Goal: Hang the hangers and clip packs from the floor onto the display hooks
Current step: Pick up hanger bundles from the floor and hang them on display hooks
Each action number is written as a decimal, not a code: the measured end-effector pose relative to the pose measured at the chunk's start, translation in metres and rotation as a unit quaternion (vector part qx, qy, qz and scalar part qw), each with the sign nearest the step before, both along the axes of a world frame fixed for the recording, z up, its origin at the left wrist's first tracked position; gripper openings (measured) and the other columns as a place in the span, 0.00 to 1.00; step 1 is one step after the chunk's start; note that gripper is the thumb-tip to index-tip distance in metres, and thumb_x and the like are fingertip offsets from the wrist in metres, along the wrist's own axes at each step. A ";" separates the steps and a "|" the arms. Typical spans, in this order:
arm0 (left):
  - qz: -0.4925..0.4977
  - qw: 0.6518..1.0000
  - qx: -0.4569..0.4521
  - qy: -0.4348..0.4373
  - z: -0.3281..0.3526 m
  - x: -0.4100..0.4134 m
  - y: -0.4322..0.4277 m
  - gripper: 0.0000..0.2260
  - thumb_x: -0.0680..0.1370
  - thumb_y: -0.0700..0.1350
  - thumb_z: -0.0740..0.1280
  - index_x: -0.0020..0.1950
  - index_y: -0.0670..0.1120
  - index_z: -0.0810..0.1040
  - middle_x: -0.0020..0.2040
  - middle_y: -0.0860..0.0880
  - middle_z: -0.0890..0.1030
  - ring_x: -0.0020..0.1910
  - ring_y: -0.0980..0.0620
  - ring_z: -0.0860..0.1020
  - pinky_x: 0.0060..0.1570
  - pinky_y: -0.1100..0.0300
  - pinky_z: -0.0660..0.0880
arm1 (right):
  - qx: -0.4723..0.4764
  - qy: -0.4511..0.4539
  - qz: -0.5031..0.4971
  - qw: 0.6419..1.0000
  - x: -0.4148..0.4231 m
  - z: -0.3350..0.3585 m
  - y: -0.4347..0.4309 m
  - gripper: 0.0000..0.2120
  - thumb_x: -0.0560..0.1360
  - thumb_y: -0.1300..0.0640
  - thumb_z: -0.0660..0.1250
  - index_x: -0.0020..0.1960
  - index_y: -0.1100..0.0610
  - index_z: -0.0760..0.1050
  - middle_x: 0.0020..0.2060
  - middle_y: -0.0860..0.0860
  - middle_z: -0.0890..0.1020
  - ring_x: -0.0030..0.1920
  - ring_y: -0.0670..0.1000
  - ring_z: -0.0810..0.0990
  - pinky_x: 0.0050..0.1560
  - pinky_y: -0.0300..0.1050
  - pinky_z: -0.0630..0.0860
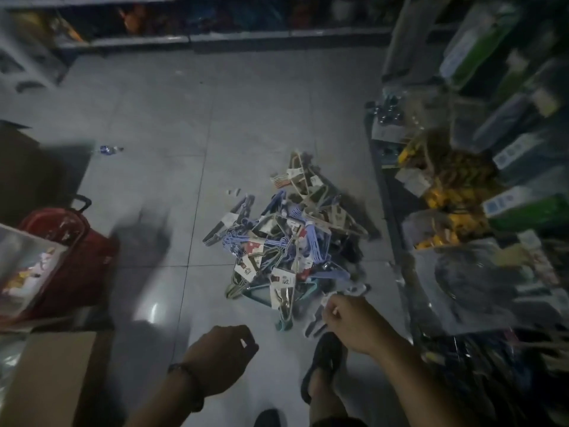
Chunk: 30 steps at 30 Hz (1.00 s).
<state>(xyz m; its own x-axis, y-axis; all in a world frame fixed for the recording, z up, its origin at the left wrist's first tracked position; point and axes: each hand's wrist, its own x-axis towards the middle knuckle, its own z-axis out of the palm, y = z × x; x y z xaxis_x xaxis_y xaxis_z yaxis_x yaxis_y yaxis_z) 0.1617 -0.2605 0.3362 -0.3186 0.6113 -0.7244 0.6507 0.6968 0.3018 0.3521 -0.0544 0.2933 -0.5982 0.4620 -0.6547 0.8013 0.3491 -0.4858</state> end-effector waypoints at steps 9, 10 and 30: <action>0.014 0.999 -0.015 -0.045 -0.198 -0.050 0.179 0.12 0.85 0.53 0.62 0.63 0.52 0.81 0.60 0.51 0.83 0.55 0.53 0.82 0.58 0.55 0.81 | -0.031 -0.059 0.040 0.997 -0.094 -0.189 0.174 0.15 0.83 0.54 0.62 0.38 0.55 0.67 0.33 0.57 0.67 0.33 0.52 0.66 0.38 0.48 0.61; 0.011 0.999 0.000 -0.046 -0.225 -0.057 0.202 0.12 0.85 0.53 0.62 0.64 0.52 0.80 0.60 0.50 0.83 0.56 0.53 0.82 0.58 0.55 0.81 | -0.032 -0.063 0.039 0.997 -0.105 -0.213 0.191 0.15 0.83 0.54 0.63 0.38 0.54 0.68 0.32 0.56 0.67 0.33 0.52 0.66 0.37 0.47 0.61; -0.063 0.987 0.150 0.012 -0.596 -0.136 0.299 0.47 0.80 0.51 0.67 0.80 0.65 0.29 0.79 0.67 0.27 0.83 0.48 0.51 0.75 0.33 0.62 | 0.222 -0.050 0.070 0.971 -0.219 -0.561 0.332 0.20 0.86 0.49 0.59 0.77 0.48 0.65 0.72 0.58 0.69 0.67 0.64 0.74 0.64 0.57 0.74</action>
